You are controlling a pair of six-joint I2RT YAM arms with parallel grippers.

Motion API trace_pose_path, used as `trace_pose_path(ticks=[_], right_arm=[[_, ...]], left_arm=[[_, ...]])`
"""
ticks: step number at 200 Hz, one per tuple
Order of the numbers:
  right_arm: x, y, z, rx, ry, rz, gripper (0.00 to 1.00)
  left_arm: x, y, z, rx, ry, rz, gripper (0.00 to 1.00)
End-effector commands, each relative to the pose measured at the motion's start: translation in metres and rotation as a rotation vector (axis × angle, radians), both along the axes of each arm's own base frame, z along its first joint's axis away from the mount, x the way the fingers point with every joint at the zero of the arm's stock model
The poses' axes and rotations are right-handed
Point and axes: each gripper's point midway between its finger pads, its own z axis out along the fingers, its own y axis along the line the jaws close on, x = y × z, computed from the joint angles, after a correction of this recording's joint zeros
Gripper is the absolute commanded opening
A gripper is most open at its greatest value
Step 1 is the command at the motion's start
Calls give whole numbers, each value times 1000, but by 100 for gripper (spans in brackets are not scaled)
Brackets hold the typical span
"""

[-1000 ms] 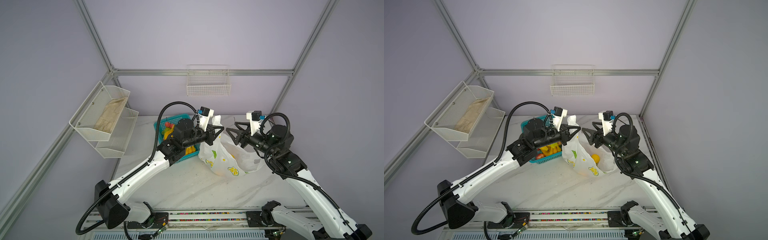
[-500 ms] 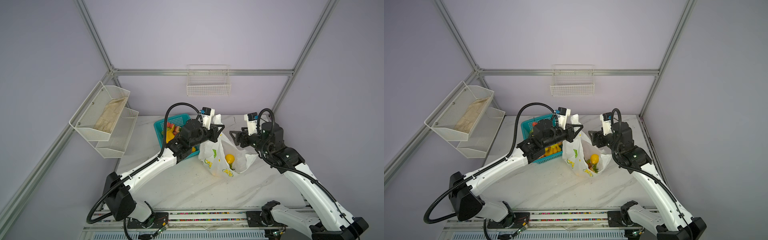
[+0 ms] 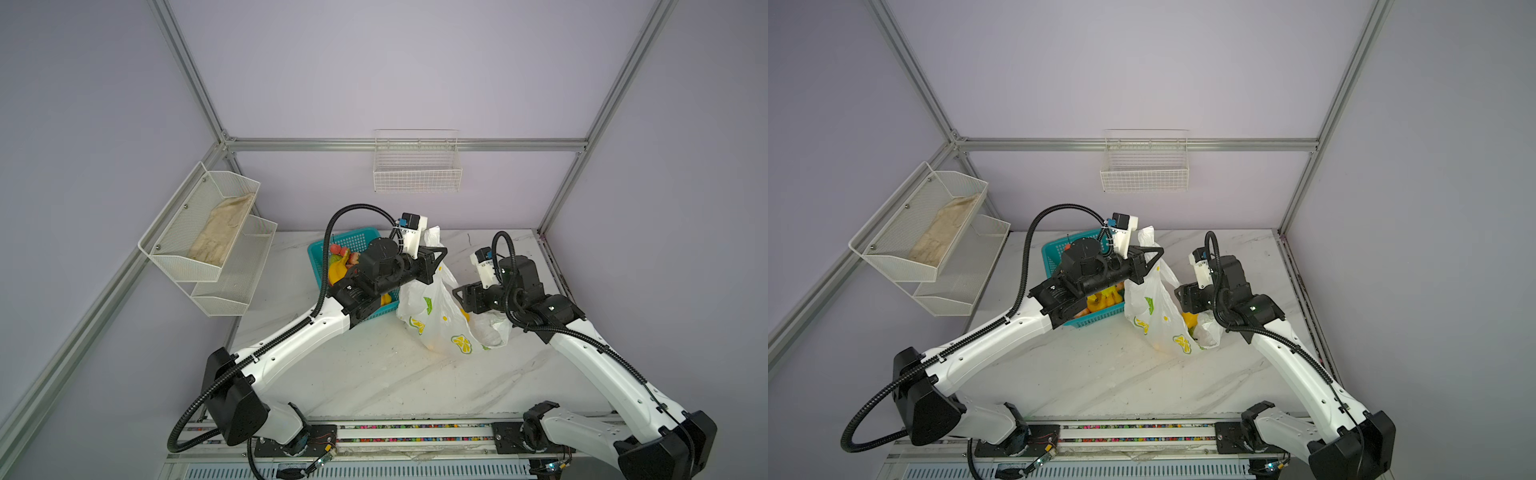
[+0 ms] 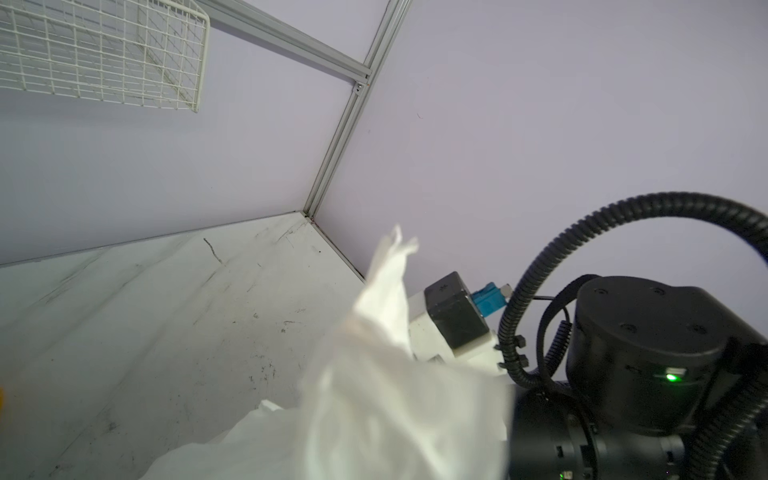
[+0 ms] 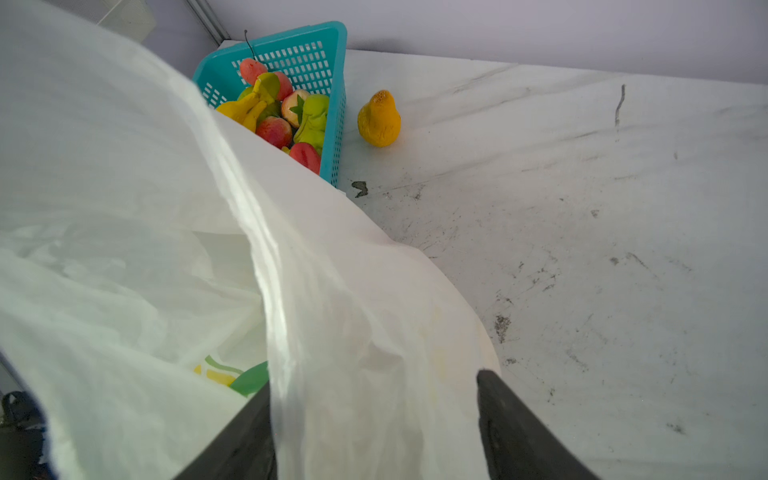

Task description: Place the fake fruits into the plastic bag and tie a complex knot

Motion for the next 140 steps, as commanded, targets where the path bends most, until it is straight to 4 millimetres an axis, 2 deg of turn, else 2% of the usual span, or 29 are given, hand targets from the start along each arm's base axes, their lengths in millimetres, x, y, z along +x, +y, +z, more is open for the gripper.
trace_pose_path(ticks=[1,51,76,90,106,115,120,140], right_arm=[[5,-2,-8,-26,6,-19,66],[33,-13,-3,-77,-50,-108,27],[59,-30,0,-117,-70,-179,14],[76,-40,7,-134,-93,-218,9],[92,-42,21,-135,-127,-235,5],[99,-39,33,-120,-153,-233,4],[106,-35,29,-121,-145,-225,4],[122,-22,35,-91,-160,-192,3]], left_arm=[[-14,18,55,-78,-131,13,0],[-21,16,54,-87,-127,-25,0],[-27,13,51,-103,-115,-65,0],[-31,11,50,-114,-109,-93,0],[-36,8,49,-123,-106,-122,0],[-37,7,49,-127,-105,-133,0],[-37,6,49,-129,-105,-134,0],[-32,8,42,-119,-96,-107,0]])
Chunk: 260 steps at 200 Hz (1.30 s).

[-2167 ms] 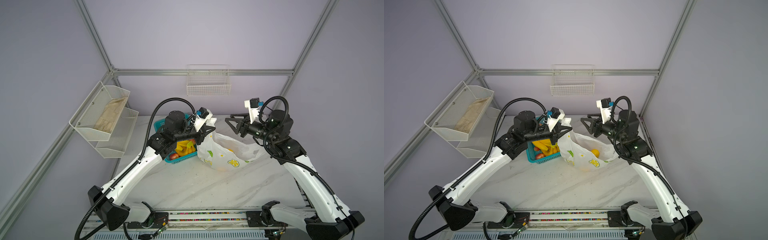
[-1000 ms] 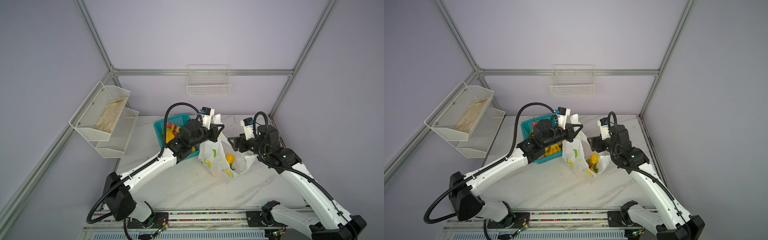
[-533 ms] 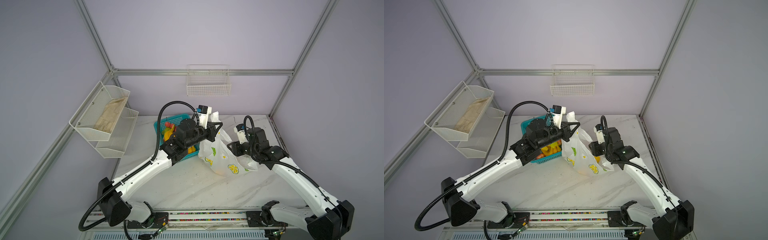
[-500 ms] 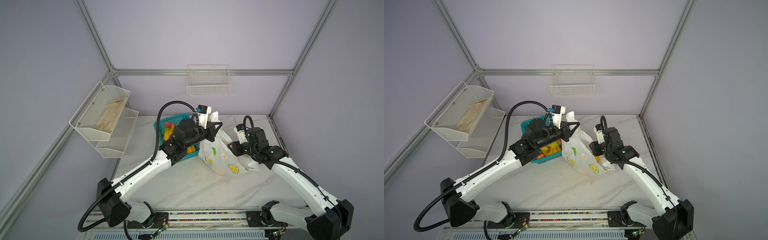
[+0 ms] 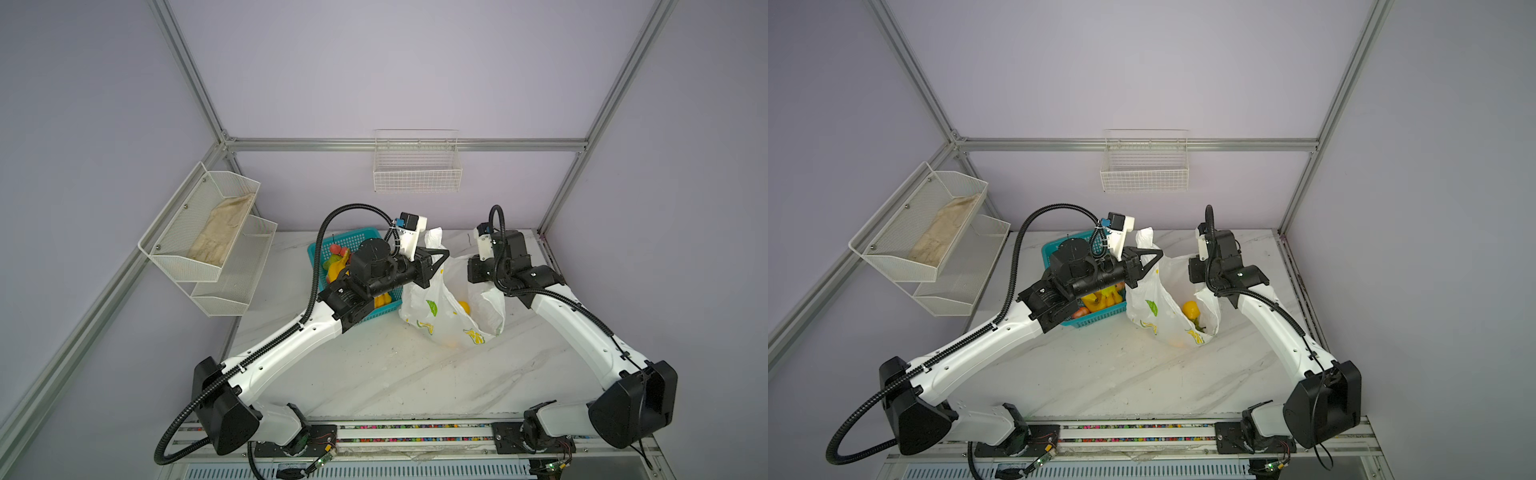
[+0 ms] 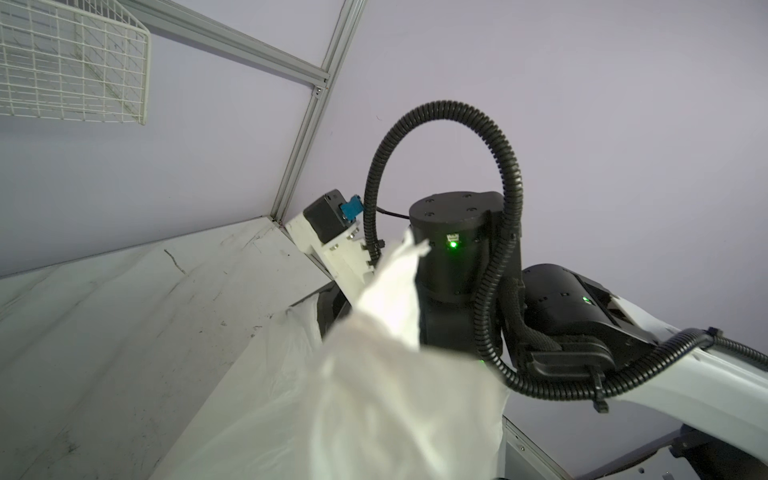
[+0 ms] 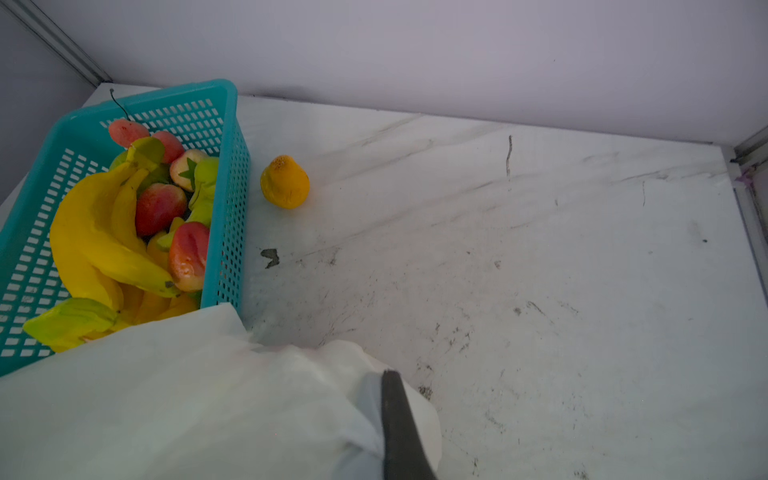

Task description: Place the fake fruits into the plastic bag and tie a complex knot

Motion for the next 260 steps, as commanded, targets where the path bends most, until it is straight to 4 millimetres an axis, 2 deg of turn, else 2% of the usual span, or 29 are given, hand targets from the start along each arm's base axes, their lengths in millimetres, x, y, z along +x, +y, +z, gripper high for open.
trace_pose_path(ticks=[1,45,60,76,89,112,125,158,183,192,195,199,224,246,260], right_arm=[[24,6,21,12,-75,11,3],[37,22,4,29,-31,63,7],[37,22,6,31,-34,66,14],[35,22,14,37,-45,65,28],[34,22,26,47,-65,66,40],[30,23,51,80,-110,69,54],[28,24,67,97,-138,75,66],[18,26,119,157,-232,99,82],[-1,29,164,244,-323,141,84],[-4,34,169,270,-333,160,84],[-13,33,181,284,-359,170,84],[-17,33,186,296,-371,177,85],[-39,48,202,316,-396,241,84],[-69,63,215,323,-441,308,84],[-87,69,213,325,-449,352,82]], left_arm=[[-7,7,22,-82,-68,-7,0],[26,32,-3,-69,-5,148,0],[30,34,-8,-65,4,157,0],[32,35,-11,-62,8,161,0],[33,36,-11,-60,7,166,0],[34,39,-12,-56,7,173,0],[35,39,-13,-52,10,176,0],[37,41,-16,-45,21,187,0],[36,42,-13,-55,27,189,0],[36,43,-14,-54,31,191,0],[36,43,-14,-54,32,191,0],[36,43,-15,-52,35,192,0],[36,44,-15,-55,38,198,0],[35,45,-13,-64,44,197,0],[35,44,-13,-65,53,197,0]])
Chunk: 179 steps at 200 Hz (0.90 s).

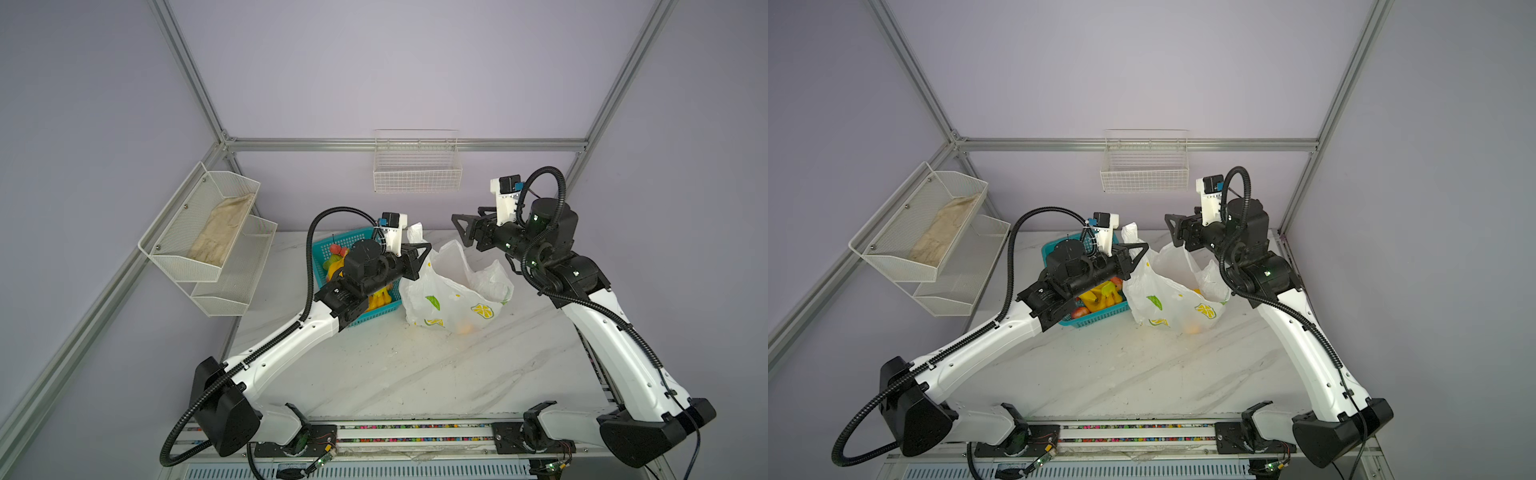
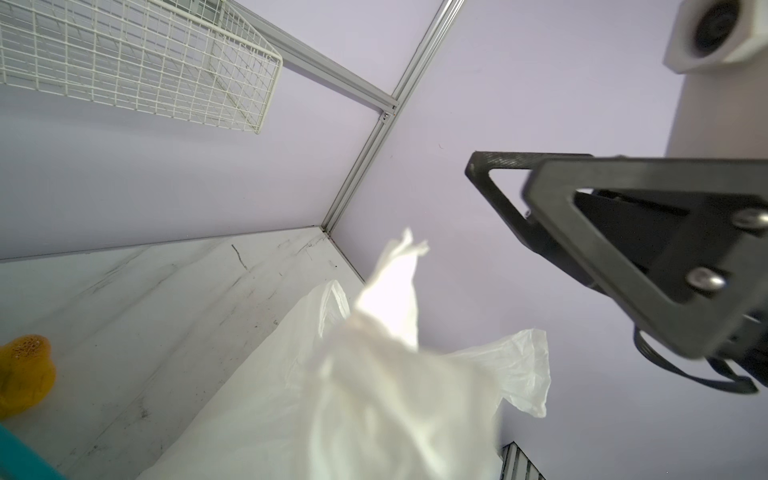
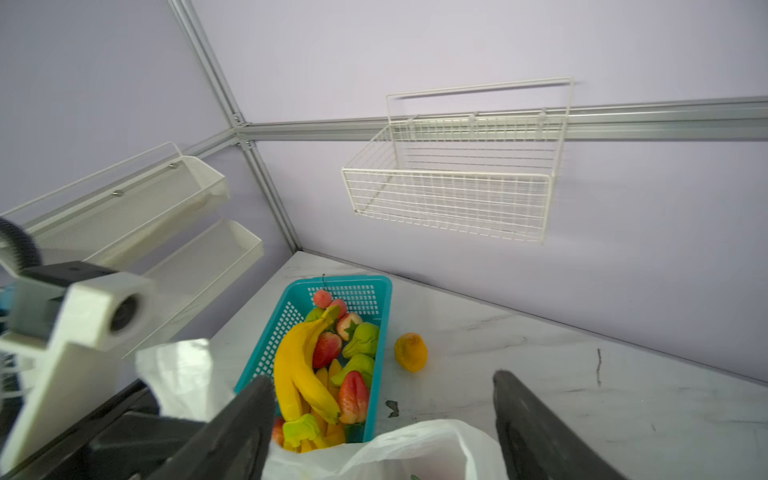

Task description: Place the fake fruits into the plastic bag and tie a complex knot

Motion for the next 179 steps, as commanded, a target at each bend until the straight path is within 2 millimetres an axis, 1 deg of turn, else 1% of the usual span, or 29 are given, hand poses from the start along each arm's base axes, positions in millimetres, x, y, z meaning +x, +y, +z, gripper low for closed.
trace_pose_path(ticks=[1,26,45,73,117,128,144,155,168,179], right_arm=[[-31,11,10,9,-56,77,82],[-61,14,-9,1,-80,150,80],[-81,17,-19,4,-114,220,80],[-97,23,-33,12,-161,273,80],[-97,43,-54,-24,-221,305,81],[-94,47,-61,-43,-232,305,81],[-83,50,-74,-73,-239,279,83],[-77,50,-79,-86,-255,257,85],[-71,49,-82,-87,-281,229,94],[-68,49,-84,-91,-306,217,97]], left_arm=[[-5,11,10,-42,-10,21,0],[-7,11,14,-51,-14,13,0],[-8,11,16,-62,-4,10,0],[-10,9,17,-82,26,-4,0],[-10,10,15,-81,46,-2,0],[-10,10,16,-82,46,-1,0],[-11,10,18,-83,44,-2,0],[-11,9,19,-86,45,-7,0],[-12,9,21,-91,46,-14,0],[-13,8,22,-92,45,-19,0]])
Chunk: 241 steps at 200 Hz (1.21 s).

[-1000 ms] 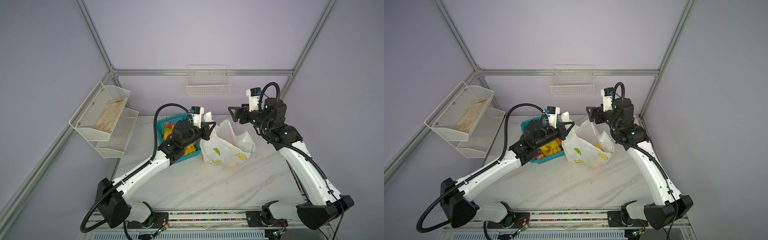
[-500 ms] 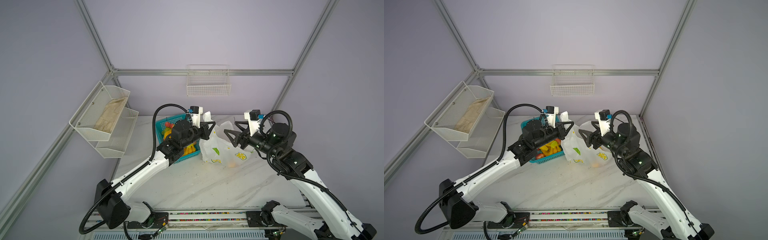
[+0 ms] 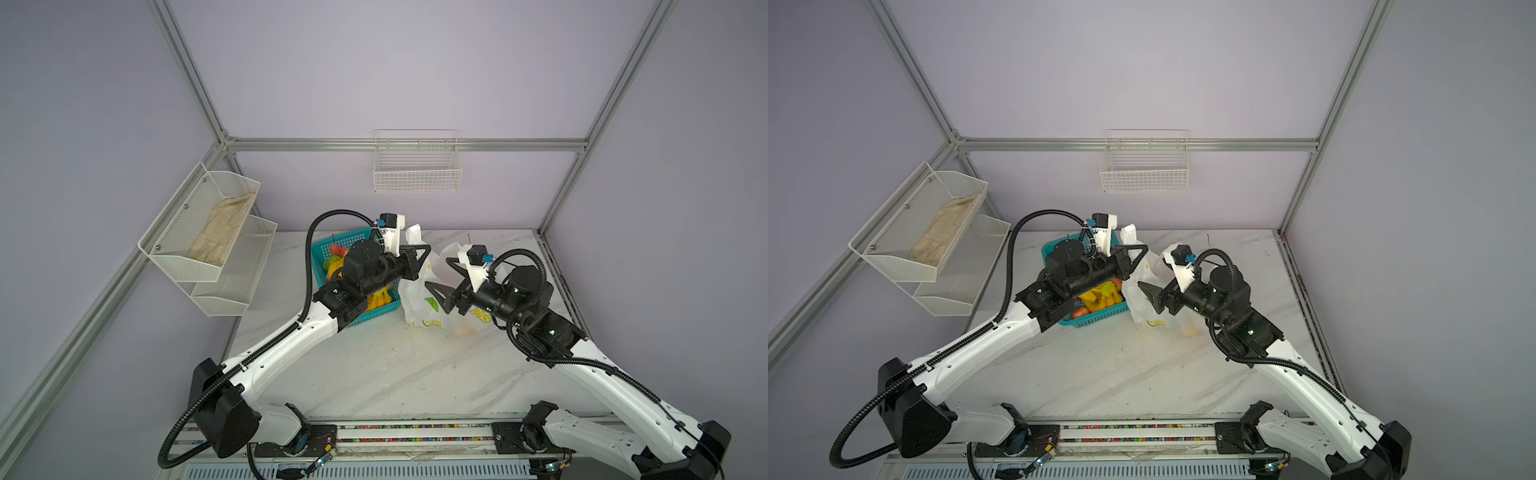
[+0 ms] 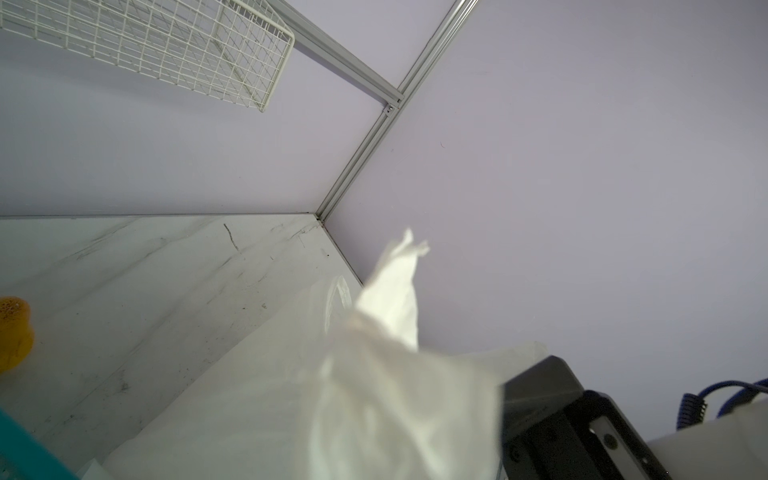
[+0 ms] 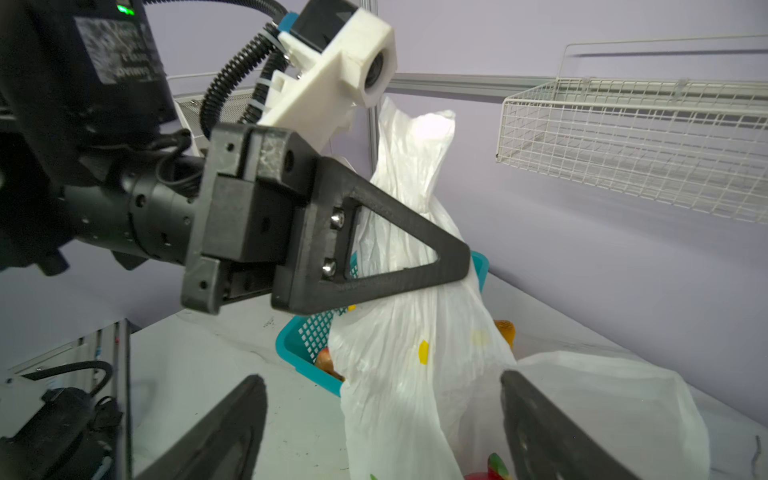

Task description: Place the fake fruits into the plastic bag and tie a complex knot

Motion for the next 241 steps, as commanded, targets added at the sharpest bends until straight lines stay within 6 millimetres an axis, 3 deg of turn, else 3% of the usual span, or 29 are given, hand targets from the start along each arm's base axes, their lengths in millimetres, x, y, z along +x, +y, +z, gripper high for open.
trace_pose_path(ticks=[1,49,120,187,241], right_arm=[[10,-1,14,20,-139,-48,97],[29,10,0,-81,-220,-53,97],[33,20,-5,-130,-300,21,97],[18,36,-15,-18,-272,167,97],[35,32,-26,111,-186,82,88]], left_arm=[[-10,8,27,-56,-37,-12,0],[-13,7,30,-53,-43,-23,0],[-14,5,35,-53,-54,-38,0],[-12,5,38,-62,-55,-34,0],[-10,5,41,-91,-51,-27,0]])
